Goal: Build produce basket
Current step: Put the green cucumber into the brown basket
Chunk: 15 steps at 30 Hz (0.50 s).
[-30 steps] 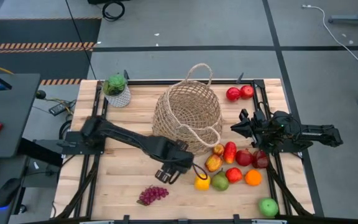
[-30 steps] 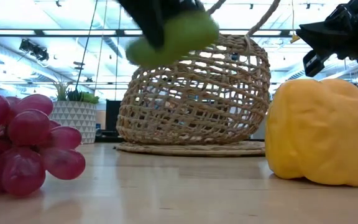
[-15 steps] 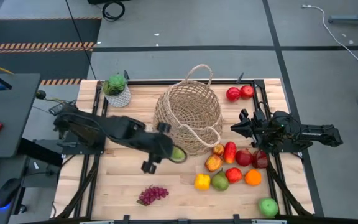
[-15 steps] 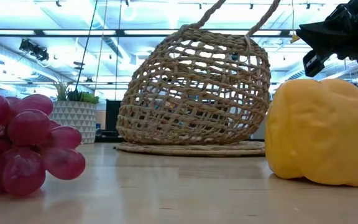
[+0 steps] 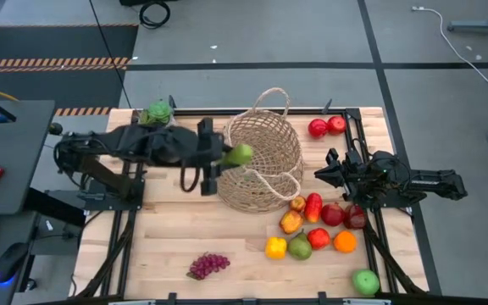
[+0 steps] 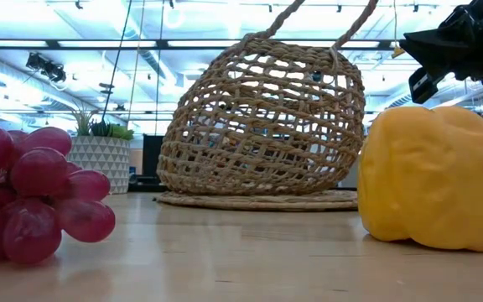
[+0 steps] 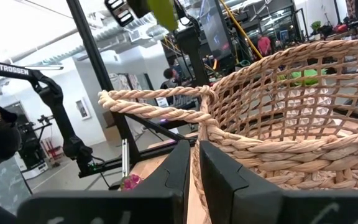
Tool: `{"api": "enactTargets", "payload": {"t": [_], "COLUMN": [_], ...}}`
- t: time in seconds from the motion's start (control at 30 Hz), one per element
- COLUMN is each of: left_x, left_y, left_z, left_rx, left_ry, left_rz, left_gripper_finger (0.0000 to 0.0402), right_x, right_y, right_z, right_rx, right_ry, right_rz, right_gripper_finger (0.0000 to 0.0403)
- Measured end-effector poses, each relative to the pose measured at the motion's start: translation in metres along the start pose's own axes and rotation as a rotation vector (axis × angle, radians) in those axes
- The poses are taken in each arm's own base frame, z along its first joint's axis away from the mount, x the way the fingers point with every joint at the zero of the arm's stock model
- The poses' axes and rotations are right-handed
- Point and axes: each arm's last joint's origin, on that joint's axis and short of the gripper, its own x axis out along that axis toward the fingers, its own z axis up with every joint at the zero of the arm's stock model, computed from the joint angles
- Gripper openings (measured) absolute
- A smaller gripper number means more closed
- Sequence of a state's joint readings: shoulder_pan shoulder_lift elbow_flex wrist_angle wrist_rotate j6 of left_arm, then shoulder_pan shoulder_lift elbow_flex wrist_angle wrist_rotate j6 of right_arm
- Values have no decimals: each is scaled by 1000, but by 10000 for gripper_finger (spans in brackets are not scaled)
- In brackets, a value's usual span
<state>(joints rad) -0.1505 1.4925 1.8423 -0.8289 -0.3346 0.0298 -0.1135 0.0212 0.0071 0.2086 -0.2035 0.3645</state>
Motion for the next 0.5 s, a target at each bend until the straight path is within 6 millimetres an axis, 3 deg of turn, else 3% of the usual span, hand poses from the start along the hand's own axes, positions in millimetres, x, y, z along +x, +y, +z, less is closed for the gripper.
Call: {"api": "enactTargets", "payload": {"t": [0.37, 0.5], "left_x": [7, 13], "left_y": [24, 25], "left_z": [-2, -6], "left_rx": [-47, 190], "left_ry": [15, 67], "left_rz": [73, 72], "left_gripper_finger": [167, 167], "right_x": [0, 0], "right_y": [0, 0], "right_z": [0, 0], "right_rx": [0, 0], "right_ry": [0, 0], "right_rz": [0, 0], "right_gripper_finger": [41, 41]}}
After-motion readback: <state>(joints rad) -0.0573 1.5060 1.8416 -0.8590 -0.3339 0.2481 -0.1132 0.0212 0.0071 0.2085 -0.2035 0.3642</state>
